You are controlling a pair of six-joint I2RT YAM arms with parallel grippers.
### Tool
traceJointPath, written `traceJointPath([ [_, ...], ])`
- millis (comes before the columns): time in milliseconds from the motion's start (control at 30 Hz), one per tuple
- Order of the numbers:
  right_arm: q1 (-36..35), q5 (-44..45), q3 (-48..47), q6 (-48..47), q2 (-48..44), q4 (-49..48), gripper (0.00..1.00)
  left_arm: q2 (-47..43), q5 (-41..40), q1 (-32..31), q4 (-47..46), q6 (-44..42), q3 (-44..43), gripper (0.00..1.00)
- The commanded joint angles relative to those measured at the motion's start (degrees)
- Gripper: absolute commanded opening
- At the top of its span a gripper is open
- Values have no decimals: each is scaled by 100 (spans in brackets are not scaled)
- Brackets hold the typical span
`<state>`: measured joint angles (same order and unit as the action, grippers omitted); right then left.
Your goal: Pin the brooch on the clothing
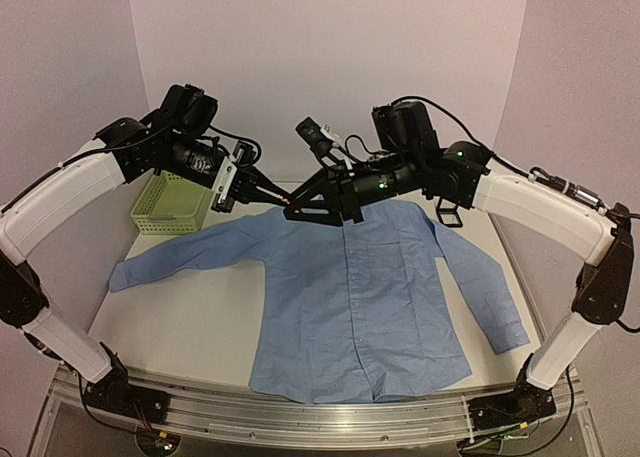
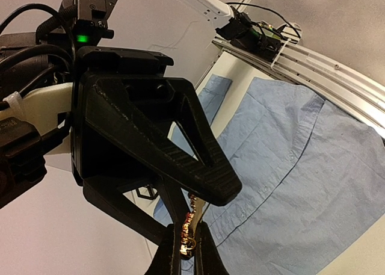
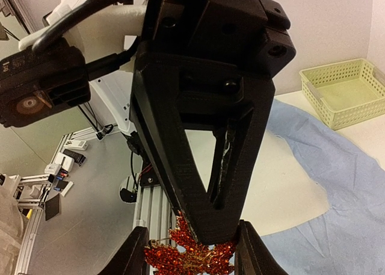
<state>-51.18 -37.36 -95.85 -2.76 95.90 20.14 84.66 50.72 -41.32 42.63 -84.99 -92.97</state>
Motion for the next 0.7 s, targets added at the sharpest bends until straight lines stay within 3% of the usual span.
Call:
traceJointPath([
  [0,30,45,50,-25,-20,-72,24,-293,91,-25,245,109,-10,0],
  [100,23,134,104,-38,-13,-77,30,-276,-5,-25,319,216,-12,0],
  [333,32,488,220,-47,42,-90,69,-339,-364,-27,272,837,251,0],
  [400,30,493,187,-46,52,-103,76,-351,-519,-28,316,1000,325,0],
  [533,33,541,107,-41,37,-107,83,-281,-985,-34,467,1443,402,0],
  [667,33,943,155,14,-53,-103,86,-97,-1604,-34,395,2490,443,0],
])
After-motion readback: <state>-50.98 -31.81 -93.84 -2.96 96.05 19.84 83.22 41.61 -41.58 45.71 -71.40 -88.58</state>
